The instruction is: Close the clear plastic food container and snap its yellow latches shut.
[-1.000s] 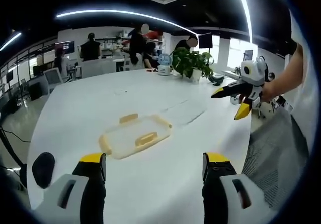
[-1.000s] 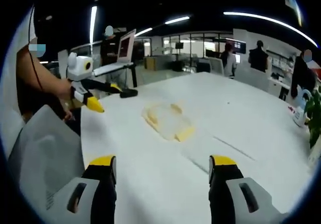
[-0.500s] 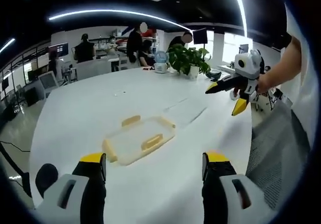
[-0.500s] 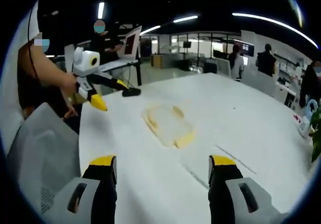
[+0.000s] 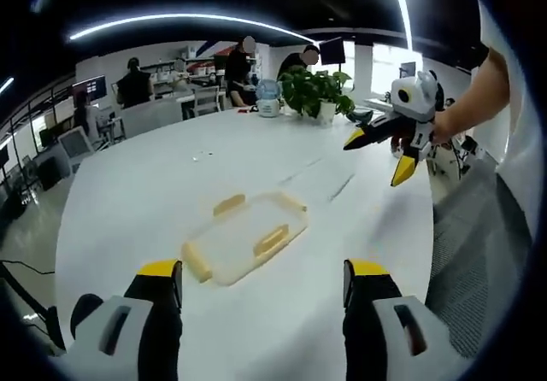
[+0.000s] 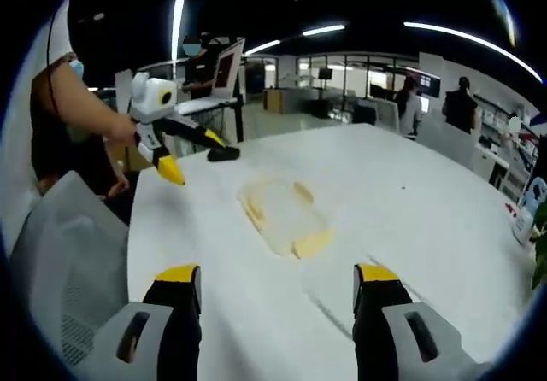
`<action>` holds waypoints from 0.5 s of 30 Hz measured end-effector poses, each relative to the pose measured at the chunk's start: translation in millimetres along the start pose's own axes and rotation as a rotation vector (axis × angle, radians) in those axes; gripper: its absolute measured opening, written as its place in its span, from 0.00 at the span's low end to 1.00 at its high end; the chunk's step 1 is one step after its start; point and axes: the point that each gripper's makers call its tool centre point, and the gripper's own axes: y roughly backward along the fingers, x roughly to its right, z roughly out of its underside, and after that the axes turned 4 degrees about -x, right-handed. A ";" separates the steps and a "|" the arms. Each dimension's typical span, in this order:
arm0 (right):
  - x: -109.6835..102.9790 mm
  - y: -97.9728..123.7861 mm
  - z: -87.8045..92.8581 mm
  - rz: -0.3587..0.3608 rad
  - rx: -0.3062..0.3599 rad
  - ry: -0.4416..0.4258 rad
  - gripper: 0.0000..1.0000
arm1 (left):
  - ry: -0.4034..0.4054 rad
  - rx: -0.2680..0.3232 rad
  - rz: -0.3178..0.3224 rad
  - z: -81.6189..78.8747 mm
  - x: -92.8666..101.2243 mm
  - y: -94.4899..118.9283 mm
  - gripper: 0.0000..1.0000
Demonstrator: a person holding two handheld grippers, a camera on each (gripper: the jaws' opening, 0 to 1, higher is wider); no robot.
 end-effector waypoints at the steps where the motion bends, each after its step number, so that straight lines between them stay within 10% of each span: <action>1: 1.0 -1.5 -0.7 -0.004 -0.003 0.002 0.73 | -0.005 -0.005 0.002 1.5 -2.0 -1.4 0.78; 15: 9.5 -17.9 -9.4 -0.041 -0.033 0.067 0.71 | -0.064 -0.050 0.027 4.9 -16.5 -8.7 0.77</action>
